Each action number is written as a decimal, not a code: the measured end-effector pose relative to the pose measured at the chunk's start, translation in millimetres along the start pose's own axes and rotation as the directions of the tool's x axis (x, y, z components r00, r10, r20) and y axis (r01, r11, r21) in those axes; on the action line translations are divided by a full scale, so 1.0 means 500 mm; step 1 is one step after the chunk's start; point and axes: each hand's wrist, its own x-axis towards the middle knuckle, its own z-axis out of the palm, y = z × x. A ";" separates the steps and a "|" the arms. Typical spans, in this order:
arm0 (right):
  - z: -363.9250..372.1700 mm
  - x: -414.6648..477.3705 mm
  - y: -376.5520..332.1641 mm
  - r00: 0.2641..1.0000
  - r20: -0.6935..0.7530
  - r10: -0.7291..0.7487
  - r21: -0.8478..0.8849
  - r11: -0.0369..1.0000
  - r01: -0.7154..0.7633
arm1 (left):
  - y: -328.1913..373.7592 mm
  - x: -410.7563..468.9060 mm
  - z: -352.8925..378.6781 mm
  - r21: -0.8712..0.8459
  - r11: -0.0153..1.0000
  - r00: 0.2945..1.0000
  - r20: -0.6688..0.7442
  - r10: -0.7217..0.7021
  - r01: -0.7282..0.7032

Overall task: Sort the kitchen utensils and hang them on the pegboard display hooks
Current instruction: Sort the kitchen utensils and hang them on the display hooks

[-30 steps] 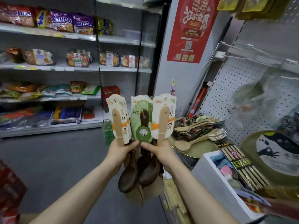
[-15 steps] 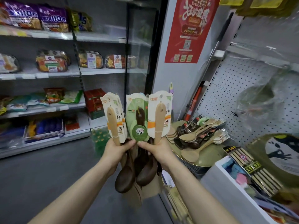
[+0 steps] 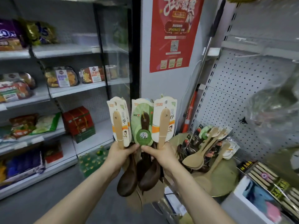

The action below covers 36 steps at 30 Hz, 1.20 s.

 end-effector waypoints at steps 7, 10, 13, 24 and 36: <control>-0.117 0.152 0.004 0.993 -0.117 0.029 0.000 1.000 -0.029 | -0.005 0.187 0.115 0.027 0.999 0.990 0.131 -0.045 0.042; -0.168 0.182 0.011 0.980 -0.194 0.047 0.005 0.999 -0.047 | -0.015 0.245 0.169 0.044 0.996 0.975 0.205 -0.084 0.076; -0.211 0.201 0.014 0.959 -0.274 0.075 0.038 0.997 -0.067 | -0.016 0.293 0.222 0.064 0.993 0.959 0.261 -0.114 0.100; -0.330 0.272 0.015 0.756 -0.621 0.208 0.226 0.971 -0.081 | -0.039 0.497 0.431 0.220 0.966 0.800 0.551 -0.238 0.136; -0.416 0.367 0.007 0.482 -0.742 0.467 0.398 0.884 -0.245 | -0.089 0.648 0.572 0.385 0.864 0.546 0.669 -0.503 0.325</control>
